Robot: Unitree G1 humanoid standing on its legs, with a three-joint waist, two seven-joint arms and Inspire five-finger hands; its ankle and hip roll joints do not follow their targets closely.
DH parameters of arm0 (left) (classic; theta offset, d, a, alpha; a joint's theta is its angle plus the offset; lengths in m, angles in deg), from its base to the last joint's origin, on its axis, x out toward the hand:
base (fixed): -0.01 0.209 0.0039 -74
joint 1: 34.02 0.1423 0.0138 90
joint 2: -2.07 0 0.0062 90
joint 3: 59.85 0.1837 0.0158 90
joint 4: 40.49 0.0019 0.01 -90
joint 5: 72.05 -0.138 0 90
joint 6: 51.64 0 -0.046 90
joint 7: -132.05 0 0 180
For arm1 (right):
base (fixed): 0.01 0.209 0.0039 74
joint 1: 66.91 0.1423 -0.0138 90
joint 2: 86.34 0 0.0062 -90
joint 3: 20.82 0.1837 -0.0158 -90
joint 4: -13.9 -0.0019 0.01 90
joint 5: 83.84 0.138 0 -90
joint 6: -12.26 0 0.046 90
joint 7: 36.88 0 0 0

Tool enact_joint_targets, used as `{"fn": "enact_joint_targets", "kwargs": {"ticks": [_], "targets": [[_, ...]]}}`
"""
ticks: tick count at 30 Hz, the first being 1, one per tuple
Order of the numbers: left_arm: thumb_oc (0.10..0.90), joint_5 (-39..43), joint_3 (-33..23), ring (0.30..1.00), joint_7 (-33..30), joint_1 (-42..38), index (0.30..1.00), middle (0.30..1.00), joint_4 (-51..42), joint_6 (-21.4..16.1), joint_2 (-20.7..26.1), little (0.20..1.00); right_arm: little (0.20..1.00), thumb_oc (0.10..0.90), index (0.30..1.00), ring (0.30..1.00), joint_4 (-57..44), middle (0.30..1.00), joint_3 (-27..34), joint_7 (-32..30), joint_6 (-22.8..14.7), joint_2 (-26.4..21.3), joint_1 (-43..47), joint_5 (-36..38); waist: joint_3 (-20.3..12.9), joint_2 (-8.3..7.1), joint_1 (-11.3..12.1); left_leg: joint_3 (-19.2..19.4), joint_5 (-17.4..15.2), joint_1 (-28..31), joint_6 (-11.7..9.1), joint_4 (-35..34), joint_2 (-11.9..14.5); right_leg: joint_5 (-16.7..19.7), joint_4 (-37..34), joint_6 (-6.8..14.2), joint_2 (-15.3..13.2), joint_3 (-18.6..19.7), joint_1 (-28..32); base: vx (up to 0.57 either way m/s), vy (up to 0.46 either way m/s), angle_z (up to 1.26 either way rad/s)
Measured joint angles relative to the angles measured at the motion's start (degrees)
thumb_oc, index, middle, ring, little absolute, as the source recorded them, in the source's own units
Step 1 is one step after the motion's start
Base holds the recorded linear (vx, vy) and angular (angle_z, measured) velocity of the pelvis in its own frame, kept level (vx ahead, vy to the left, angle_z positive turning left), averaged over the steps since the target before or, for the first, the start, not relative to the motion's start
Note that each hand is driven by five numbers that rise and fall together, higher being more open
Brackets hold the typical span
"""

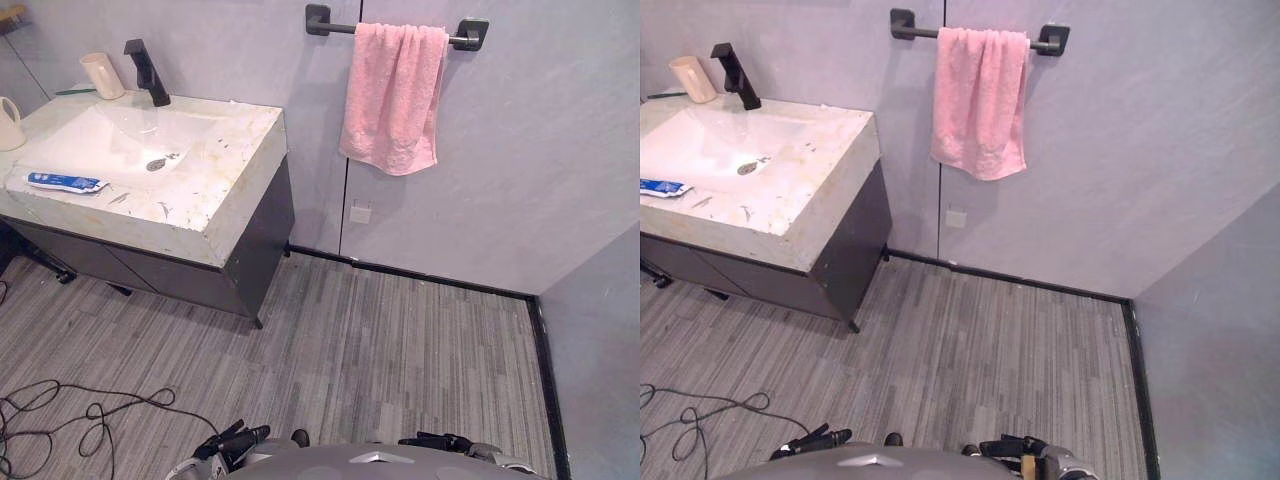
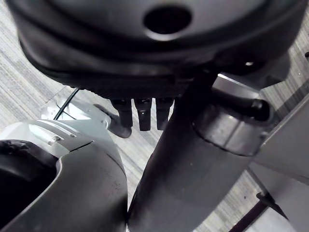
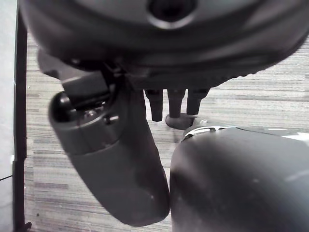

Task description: Organize the bathroom.

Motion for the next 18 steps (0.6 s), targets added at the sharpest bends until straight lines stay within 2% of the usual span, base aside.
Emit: {"fn": "enact_joint_targets", "kwargs": {"ticks": [11, 18], "targets": [[0.8, 0.05, -0.06, 0.9, -1.01, -0.26, 0.9, 0.9, 0.48, 0.7, 0.01, 0.9, 0.9, 0.8, 0.9, 0.9, 0.0, 0.9, 0.1, 0.08, 0.64, 0.0, 0.06, 0.07, -0.04, -0.07, -0.07, 0.01, 0.0, 0.04, 0.0, 0.0, 0.0, 0.0, 0.0, 0.0, 0.0, 0.02, 0.03, 0.0, 0.0, 0.0], [0.8, 0.28, -0.52, 0.9, -1.17, -0.45, 0.9, 0.9, 1.15, 2.96, 0.13, 0.9, 0.9, 0.8, 0.9, 0.9, 0.3, 0.9, 1.22, -0.36, 5.52, 0.03, 1.09, 0.13, -0.77, -0.31, -0.04, 0.01, -0.01, 0.18, -0.01, -0.01, 0.0, -0.01, 0.0, 0.0, 0.0, 0.01, 0.3, 0.01, 0.001, 0.0]]}}
